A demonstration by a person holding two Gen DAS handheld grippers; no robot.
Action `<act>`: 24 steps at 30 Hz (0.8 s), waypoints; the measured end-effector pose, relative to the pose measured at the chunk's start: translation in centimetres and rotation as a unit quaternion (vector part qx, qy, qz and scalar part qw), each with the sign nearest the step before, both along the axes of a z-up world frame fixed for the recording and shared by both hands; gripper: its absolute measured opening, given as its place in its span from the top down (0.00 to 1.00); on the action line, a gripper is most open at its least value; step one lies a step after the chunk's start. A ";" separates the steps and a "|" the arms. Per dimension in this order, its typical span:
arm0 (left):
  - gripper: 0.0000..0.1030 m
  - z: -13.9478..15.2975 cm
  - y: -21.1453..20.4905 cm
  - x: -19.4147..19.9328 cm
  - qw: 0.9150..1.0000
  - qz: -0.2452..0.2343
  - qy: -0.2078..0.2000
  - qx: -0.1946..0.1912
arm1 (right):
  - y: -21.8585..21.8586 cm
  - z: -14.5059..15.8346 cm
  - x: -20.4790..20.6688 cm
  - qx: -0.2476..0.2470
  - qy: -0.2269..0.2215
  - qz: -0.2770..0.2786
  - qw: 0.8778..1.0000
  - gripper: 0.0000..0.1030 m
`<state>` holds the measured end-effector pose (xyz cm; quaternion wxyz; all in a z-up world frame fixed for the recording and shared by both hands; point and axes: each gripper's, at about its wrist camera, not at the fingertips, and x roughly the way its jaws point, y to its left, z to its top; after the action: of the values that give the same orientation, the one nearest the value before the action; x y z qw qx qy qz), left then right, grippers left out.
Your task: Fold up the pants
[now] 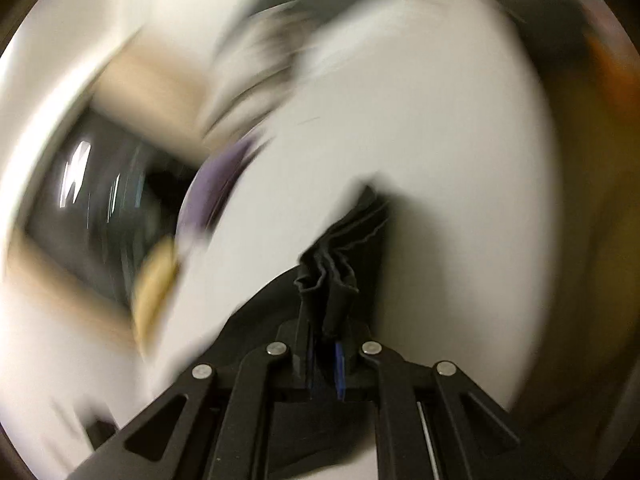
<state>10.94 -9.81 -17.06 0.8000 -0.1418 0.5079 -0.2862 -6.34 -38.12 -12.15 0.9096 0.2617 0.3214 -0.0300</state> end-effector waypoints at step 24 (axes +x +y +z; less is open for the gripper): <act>0.30 -3.4 -5.2 7.4 0.968 -0.038 0.178 -0.172 | 18.0 -1.5 1.7 -0.315 0.015 0.223 0.923 0.91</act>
<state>18.31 -15.00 -20.44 0.6491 -0.3064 0.5901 -0.3696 -4.67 -20.13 -13.60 0.9235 -0.1169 0.3587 0.0697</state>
